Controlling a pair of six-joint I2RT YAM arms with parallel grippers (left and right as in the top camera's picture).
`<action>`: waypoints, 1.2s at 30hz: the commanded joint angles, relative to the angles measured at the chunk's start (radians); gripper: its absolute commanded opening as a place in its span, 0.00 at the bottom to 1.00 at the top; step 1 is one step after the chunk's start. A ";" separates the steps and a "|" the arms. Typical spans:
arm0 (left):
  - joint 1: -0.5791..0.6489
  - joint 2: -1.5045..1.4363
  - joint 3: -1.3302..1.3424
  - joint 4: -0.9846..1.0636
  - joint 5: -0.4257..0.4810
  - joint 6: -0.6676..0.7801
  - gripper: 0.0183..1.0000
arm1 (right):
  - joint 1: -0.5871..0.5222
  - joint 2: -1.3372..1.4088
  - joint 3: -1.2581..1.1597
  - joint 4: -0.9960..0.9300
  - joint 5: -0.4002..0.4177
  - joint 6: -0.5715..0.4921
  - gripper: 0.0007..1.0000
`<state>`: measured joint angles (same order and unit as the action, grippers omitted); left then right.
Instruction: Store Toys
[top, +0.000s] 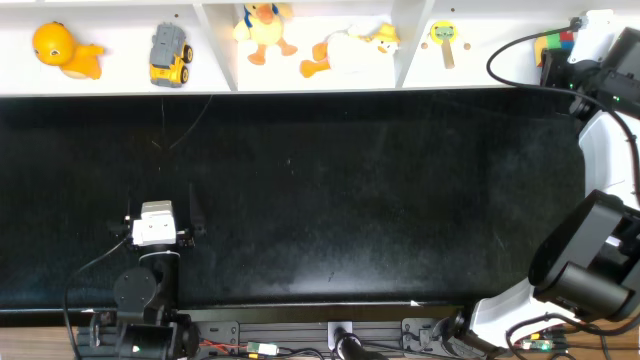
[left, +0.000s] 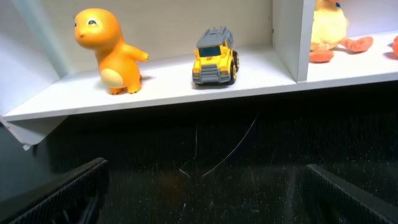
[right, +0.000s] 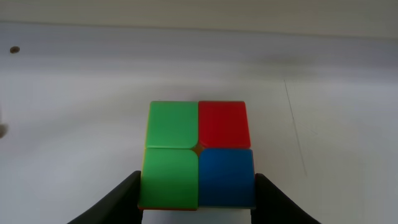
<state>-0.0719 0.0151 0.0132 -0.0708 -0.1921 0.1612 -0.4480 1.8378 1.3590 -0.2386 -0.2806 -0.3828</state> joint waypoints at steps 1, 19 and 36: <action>-0.003 -0.013 -0.005 0.003 -0.011 0.014 1.00 | 0.005 0.013 0.037 0.013 -0.008 0.021 0.51; -0.003 -0.013 -0.005 0.003 -0.011 0.014 1.00 | 0.005 0.041 0.037 0.023 0.020 0.021 1.00; -0.003 -0.013 -0.005 0.003 -0.011 0.014 1.00 | 0.087 -0.056 -0.151 0.142 0.159 0.053 1.00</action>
<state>-0.0719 0.0151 0.0132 -0.0708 -0.1921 0.1612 -0.3527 1.8568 1.2556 -0.1200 -0.1413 -0.3592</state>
